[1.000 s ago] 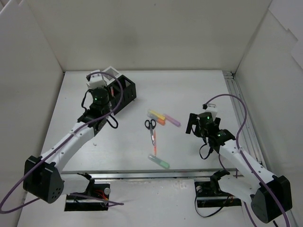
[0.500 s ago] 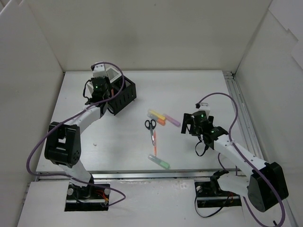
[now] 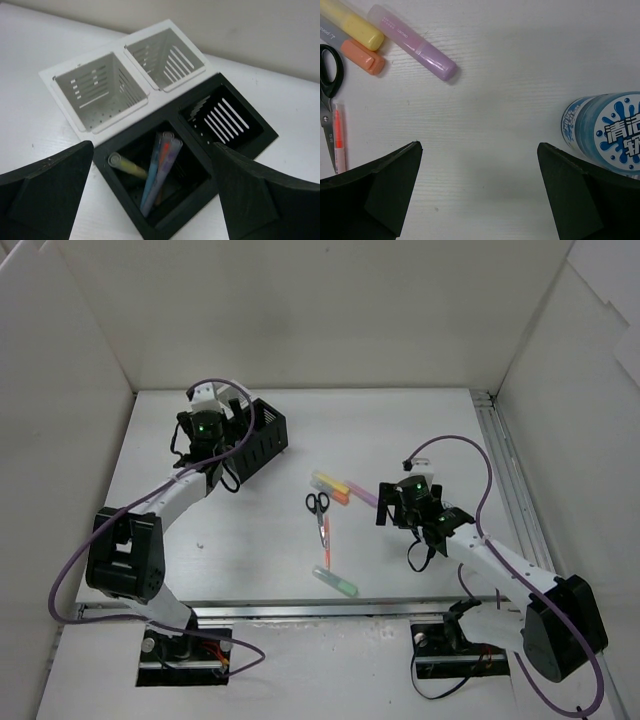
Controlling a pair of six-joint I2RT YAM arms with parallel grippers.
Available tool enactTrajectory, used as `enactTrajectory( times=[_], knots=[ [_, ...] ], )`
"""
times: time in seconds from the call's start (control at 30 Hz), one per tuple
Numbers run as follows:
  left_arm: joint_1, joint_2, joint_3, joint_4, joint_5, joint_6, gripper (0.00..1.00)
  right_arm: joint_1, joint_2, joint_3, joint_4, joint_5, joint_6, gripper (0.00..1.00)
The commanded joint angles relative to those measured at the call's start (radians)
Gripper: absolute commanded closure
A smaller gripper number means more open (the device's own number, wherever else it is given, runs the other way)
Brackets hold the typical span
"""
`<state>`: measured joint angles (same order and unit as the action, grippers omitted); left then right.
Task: Sort the stationery into containers
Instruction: Place the pen in the storage box.
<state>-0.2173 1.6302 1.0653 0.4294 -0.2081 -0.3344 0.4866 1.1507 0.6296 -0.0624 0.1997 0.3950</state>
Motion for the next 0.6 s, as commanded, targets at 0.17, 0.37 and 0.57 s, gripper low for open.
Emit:
enactTrajectory(
  times=[0.17, 0.37, 0.57],
  knots=[
    [-0.155, -0.156, 0.108, -0.486, 0.136, -0.098, 0.01, 0.013, -0.054, 0.068, -0.085, 0.159, 0.077, 0.02],
    [-0.413, -0.144, 0.091, -0.673, 0.125, -0.196, 0.01, 0.012, -0.095, 0.084, -0.232, 0.242, 0.126, 0.02],
    [-0.598, -0.127, 0.039, -0.707, 0.171, -0.336, 0.0, 0.009, -0.135, 0.071, -0.257, 0.274, 0.117, 0.02]
  ],
)
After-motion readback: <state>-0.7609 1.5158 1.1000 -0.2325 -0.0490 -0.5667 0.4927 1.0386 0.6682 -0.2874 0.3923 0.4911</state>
